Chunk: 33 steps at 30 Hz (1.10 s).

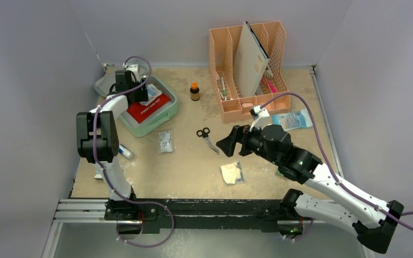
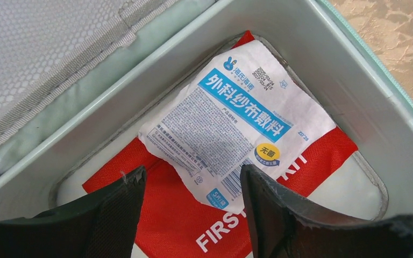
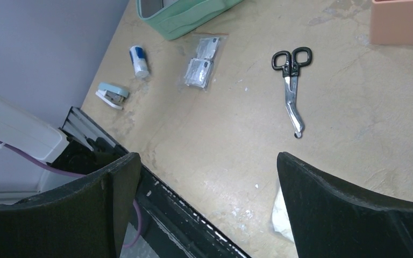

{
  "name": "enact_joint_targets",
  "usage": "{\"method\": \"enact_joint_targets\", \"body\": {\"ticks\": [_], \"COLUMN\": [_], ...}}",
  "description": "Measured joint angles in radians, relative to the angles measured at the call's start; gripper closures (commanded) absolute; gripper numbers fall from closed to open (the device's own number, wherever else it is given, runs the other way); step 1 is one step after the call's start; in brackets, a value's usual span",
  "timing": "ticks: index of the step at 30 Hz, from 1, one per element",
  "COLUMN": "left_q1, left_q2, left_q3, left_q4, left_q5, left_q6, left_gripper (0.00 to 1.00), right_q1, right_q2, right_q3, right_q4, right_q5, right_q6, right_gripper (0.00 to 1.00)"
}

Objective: Organize the medicine kit
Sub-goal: Adjust the medical item in the medicine box.

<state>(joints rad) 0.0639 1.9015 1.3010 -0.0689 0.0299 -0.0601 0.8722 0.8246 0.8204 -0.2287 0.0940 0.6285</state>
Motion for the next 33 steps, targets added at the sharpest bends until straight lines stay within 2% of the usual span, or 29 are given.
{"method": "enact_joint_targets", "body": {"ticks": [12, 28, 31, 33], "left_q1": [0.002, 0.002, 0.002, 0.002], "left_q2": [0.061, 0.097, 0.096, 0.088], "left_q3": [0.002, 0.076, 0.098, 0.109], "left_q4": [0.0, 0.03, 0.002, -0.031], "left_q5": [0.043, 0.113, 0.126, 0.132], "left_q6": [-0.06, -0.049, -0.042, -0.032], "left_gripper": [0.38, 0.4, 0.4, 0.33], "right_q1": [0.0, 0.0, 0.0, 0.0], "right_q2": [0.005, 0.045, 0.045, 0.045], "right_q3": [0.0, 0.032, 0.032, 0.032], "right_q4": [-0.006, -0.017, -0.024, -0.039], "right_q5": [0.021, 0.023, 0.024, 0.038], "right_q6": [0.0, -0.011, -0.011, -0.008], "right_gripper": [0.01, 0.01, 0.01, 0.01]}}
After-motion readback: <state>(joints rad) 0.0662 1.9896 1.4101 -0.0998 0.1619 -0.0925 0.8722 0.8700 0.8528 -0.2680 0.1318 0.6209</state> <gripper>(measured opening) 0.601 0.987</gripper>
